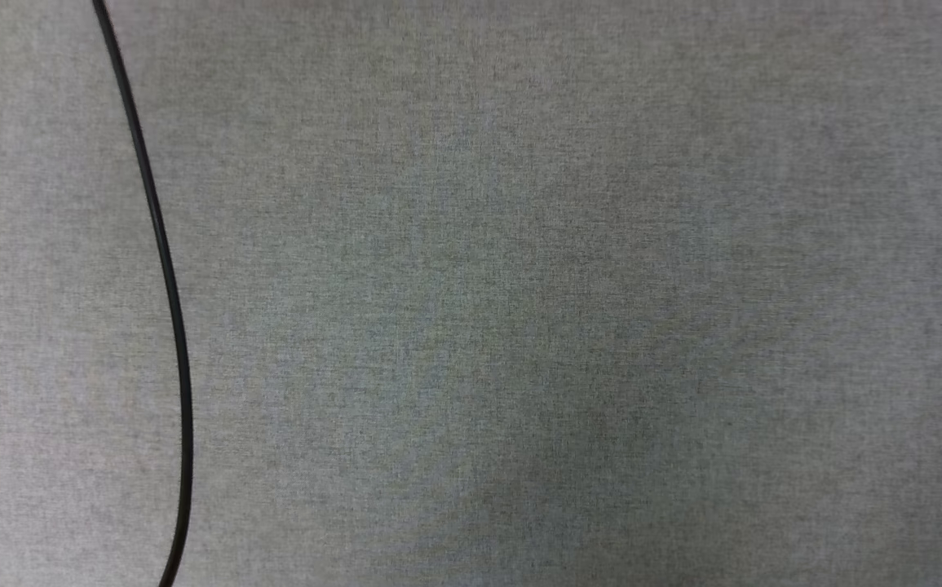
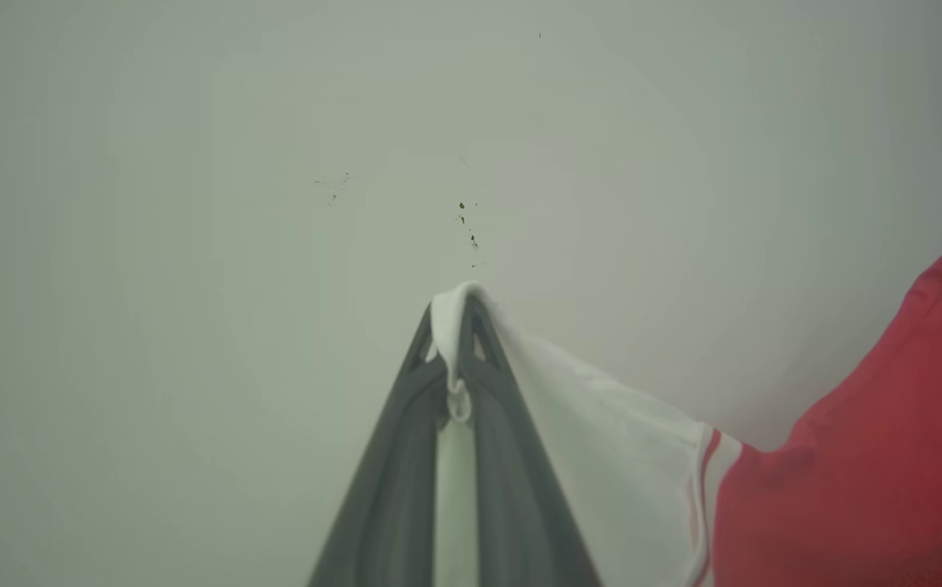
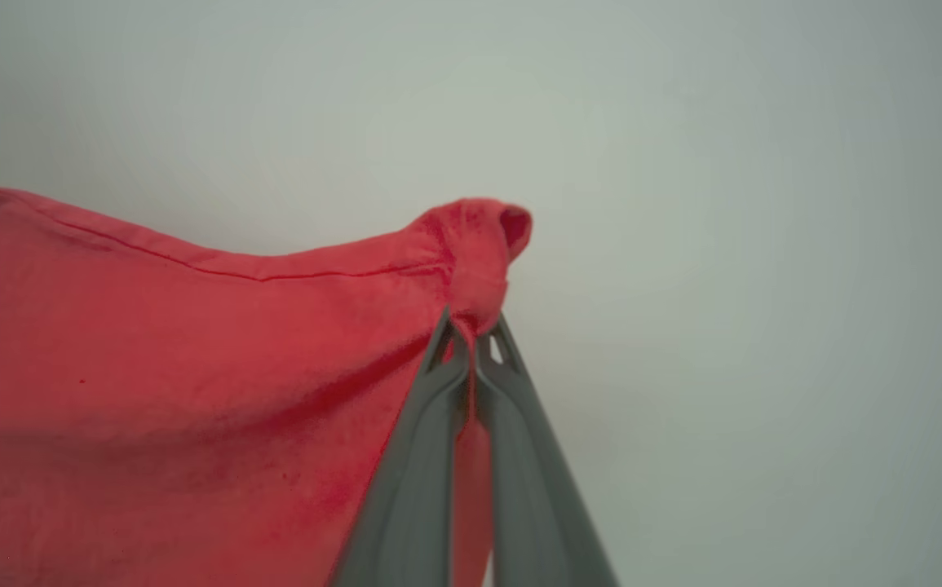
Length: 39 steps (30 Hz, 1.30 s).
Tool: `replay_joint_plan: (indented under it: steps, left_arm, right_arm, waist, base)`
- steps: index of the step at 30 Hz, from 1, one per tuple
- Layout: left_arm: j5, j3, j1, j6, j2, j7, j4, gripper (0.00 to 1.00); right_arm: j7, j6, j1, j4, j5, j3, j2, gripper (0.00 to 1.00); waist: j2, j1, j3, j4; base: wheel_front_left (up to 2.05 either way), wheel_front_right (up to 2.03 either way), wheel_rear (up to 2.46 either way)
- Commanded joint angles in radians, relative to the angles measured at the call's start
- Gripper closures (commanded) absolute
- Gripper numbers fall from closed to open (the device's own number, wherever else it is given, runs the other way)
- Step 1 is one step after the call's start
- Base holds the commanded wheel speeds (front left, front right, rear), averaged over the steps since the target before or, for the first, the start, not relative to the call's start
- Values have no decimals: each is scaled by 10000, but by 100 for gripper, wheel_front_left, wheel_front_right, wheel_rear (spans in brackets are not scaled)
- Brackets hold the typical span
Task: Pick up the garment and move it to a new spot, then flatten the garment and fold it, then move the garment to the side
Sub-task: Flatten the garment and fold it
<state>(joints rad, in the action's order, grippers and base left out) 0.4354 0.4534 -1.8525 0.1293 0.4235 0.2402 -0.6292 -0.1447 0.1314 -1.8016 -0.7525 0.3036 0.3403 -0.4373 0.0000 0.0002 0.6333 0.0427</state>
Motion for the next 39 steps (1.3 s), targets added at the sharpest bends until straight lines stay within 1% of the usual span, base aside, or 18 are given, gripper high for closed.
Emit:
replay_joint_plan:
  steps: [1,4,7,9,14,19,24,27,29,33,39]
  left_arm:
    - [99,98,87,7,63,84,-134,100]
    - [274,266,420,7,145,198,-310,100]
    - [414,383,1039,7,277,247,-170,100]
    - [451,290,1539,7,355,262,185,100]
    - [385,-120,3504,-17,539,259,1256,100]
    - [226,-548,5724,-170,609,256,2513,100]
    - [146,-809,8204,-502,683,251,3839,100]
    - [196,-873,9719,-729,629,252,4364,100]
    - [246,-873,10639,-891,647,252,4581,100]
    - [442,-931,12406,-1169,615,252,4997,100]
    - [703,-774,14627,-1499,828,178,5338,100]
  right_arm:
    - [128,-15,-68,-176,95,121,10,100]
    - [446,-15,208,-510,358,472,75,100]
    - [769,-15,777,-801,722,868,173,100]
    - [991,-15,1150,-898,1014,1097,225,100]
    - [1473,-15,2432,-820,1782,1838,178,100]
    - [1886,-15,3896,-319,2568,2450,-185,100]
    - [2158,-15,5524,319,3299,2912,-668,100]
    - [2269,-15,6684,683,3669,3154,-948,100]
    - [2330,-15,7393,897,3827,3307,-1124,100]
    - [2452,-15,8925,1194,4238,3397,-1273,100]
    - [2496,-15,11014,1547,4564,3405,-1513,100]
  waist:
    - [0,-2,128,26]
    - [0,-2,179,-9]
    - [0,-2,97,-68]
    - [0,-2,10,-100]
    - [0,-2,-342,-86]
    - [0,-2,-908,-42]
    - [0,-2,-1681,48]
    - [0,-2,-2193,102]
    - [0,-2,-2542,99]
    - [0,-2,-3224,105]
    - [0,-2,-4112,98]
  base:
    - [0,0,0]
    - [0,0,0]
    - [0,0,0]
    - [0,0,0]
    - [0,0,0]
    - [0,0,0]
    - [0,0,0]
    - [0,0,0]
    - [0,0,0]
    - [0,0,0]
    - [0,0,0]
